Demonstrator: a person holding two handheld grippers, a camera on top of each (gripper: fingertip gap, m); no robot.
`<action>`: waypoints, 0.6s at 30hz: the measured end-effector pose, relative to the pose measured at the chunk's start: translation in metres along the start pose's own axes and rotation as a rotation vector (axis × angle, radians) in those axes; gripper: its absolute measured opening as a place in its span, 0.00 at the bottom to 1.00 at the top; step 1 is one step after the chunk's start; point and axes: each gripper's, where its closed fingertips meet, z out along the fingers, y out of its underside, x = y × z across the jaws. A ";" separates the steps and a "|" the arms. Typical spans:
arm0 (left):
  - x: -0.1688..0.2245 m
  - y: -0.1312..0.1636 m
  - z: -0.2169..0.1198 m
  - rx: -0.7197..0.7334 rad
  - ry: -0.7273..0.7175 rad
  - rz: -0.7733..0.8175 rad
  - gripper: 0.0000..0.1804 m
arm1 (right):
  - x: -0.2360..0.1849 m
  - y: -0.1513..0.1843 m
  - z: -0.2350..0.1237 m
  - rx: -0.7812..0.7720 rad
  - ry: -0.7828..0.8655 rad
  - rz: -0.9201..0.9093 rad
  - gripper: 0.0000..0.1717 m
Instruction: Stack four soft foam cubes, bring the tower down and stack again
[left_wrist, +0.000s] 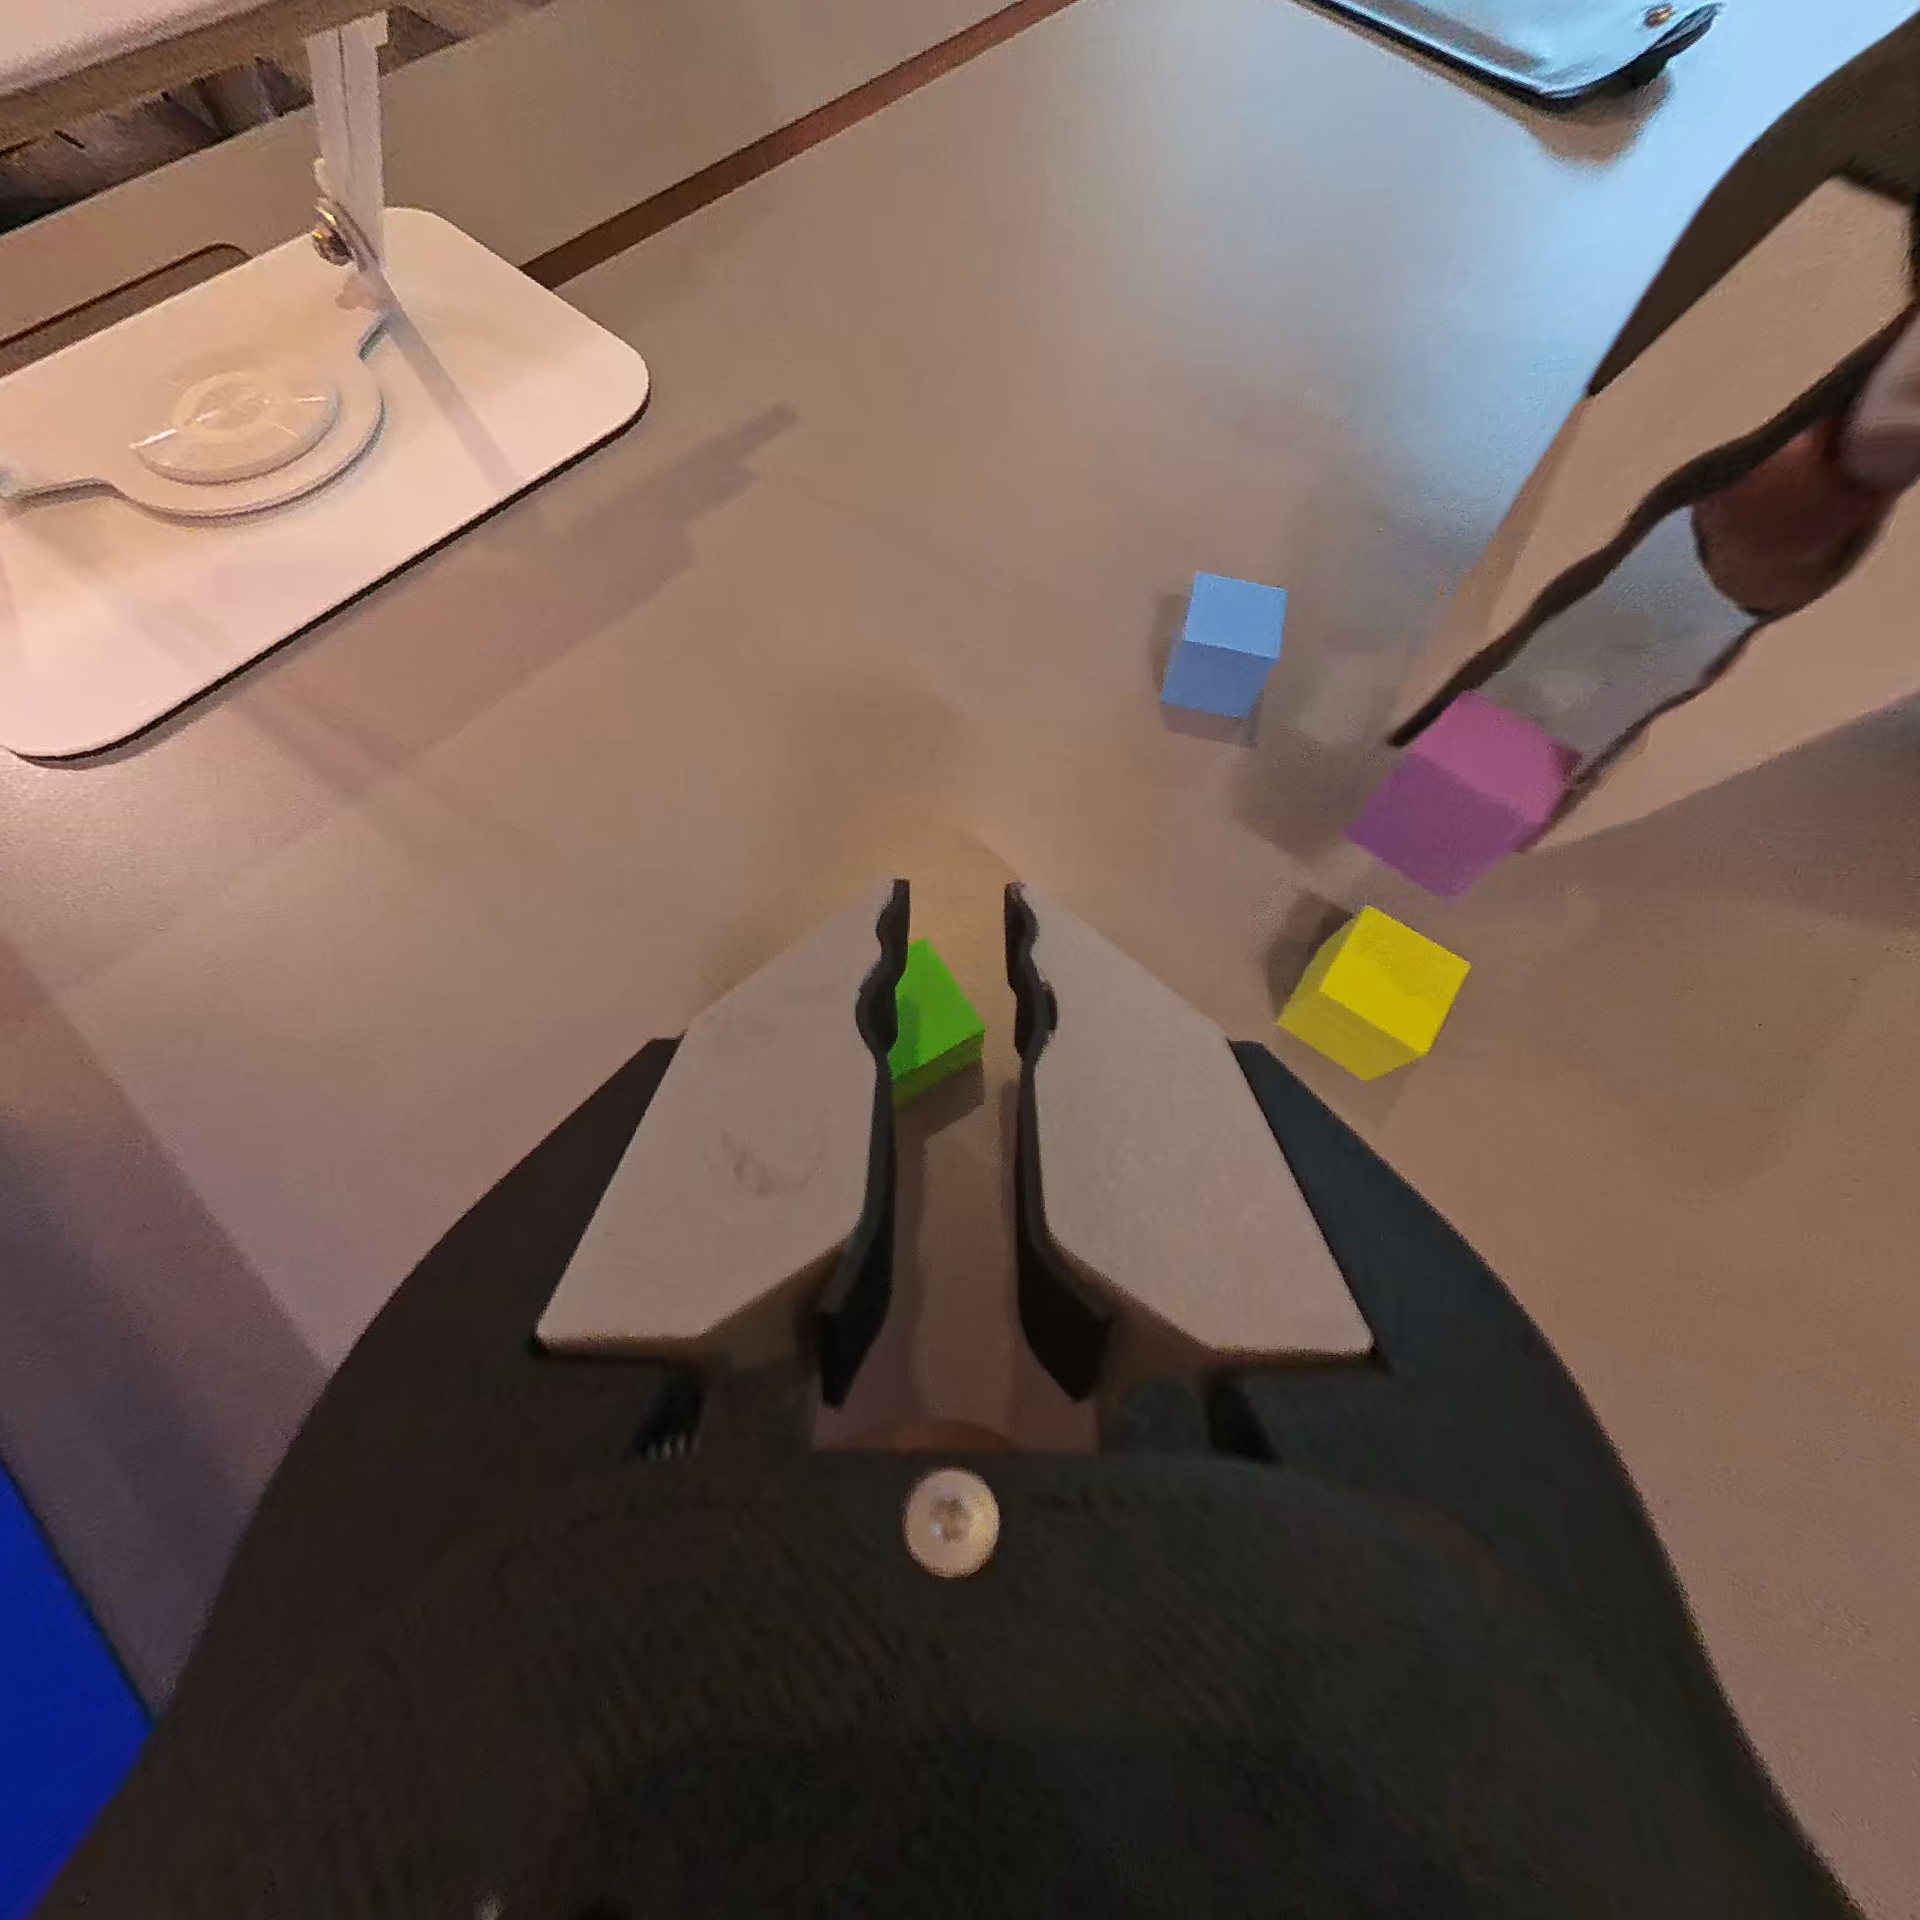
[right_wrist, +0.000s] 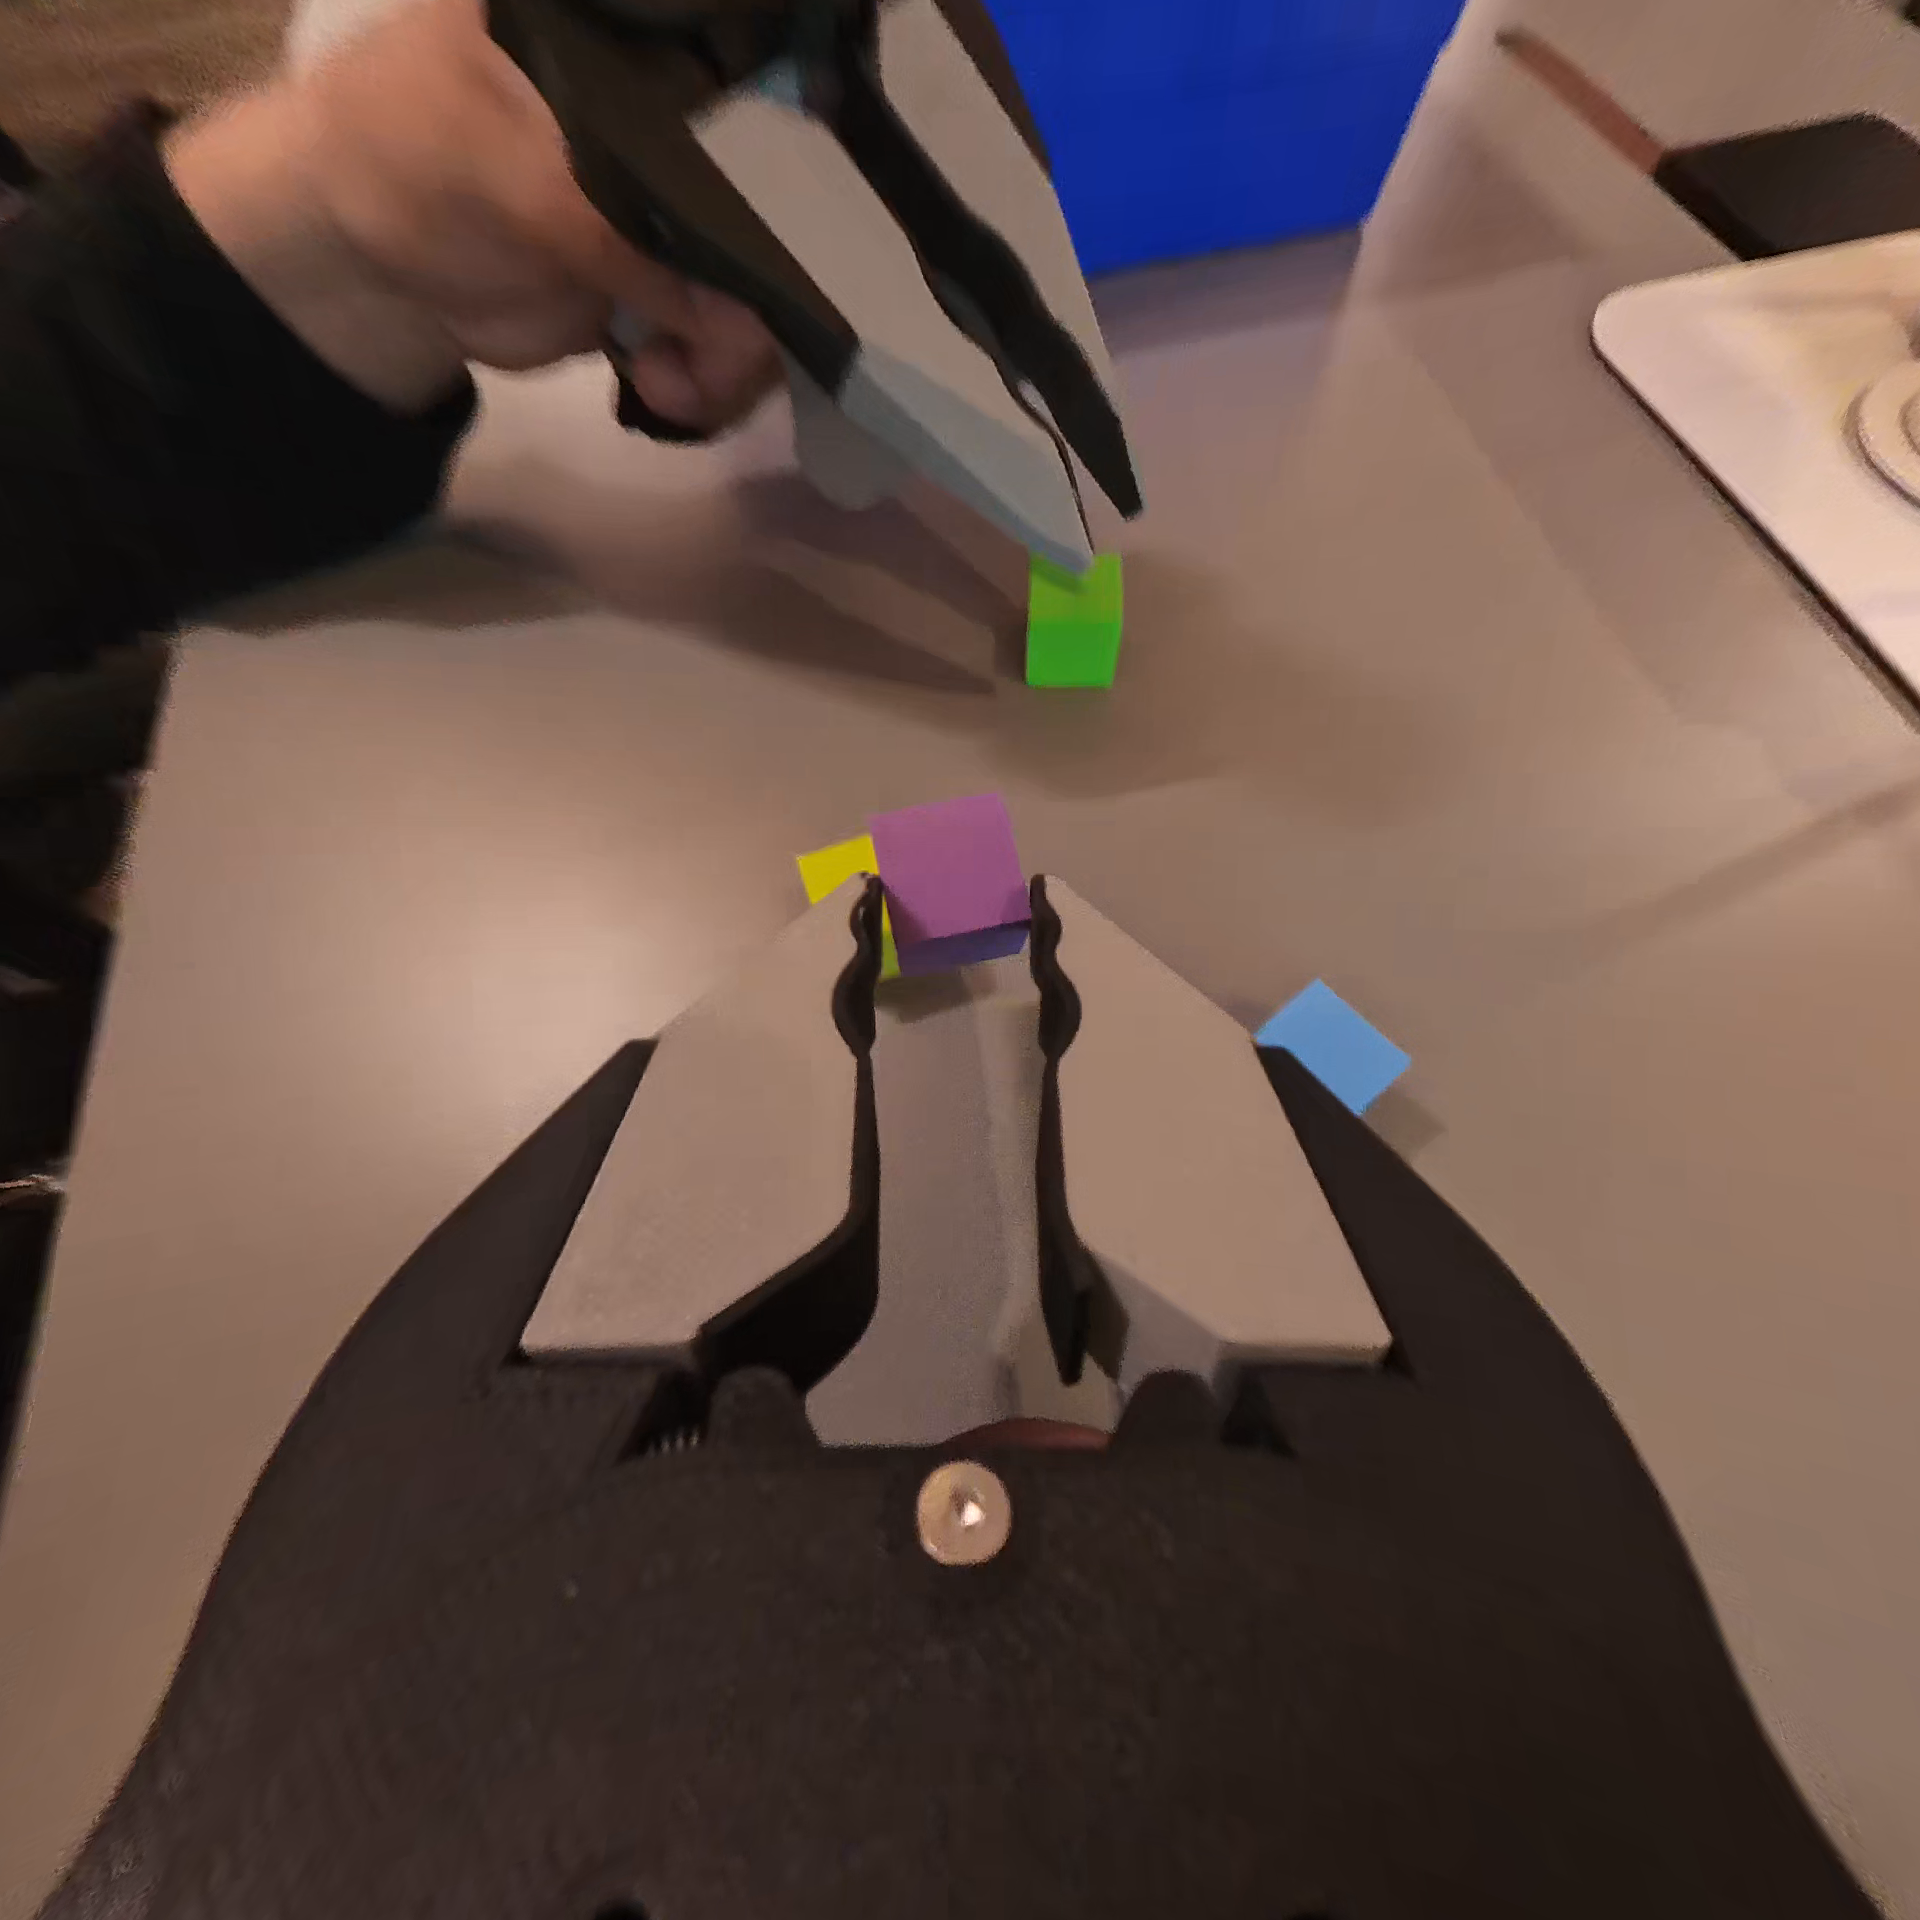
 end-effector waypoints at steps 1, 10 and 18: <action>0.000 0.001 0.001 -0.004 -0.002 0.003 0.09 | -0.004 -0.005 -0.002 0.025 -0.023 0.006 0.15; 0.001 0.005 0.005 -0.027 -0.020 0.033 0.09 | -0.021 -0.004 0.011 -0.047 -0.027 -0.077 0.15; 0.001 0.006 0.005 -0.032 -0.017 0.033 0.09 | -0.021 0.000 0.015 -0.087 -0.010 -0.107 0.15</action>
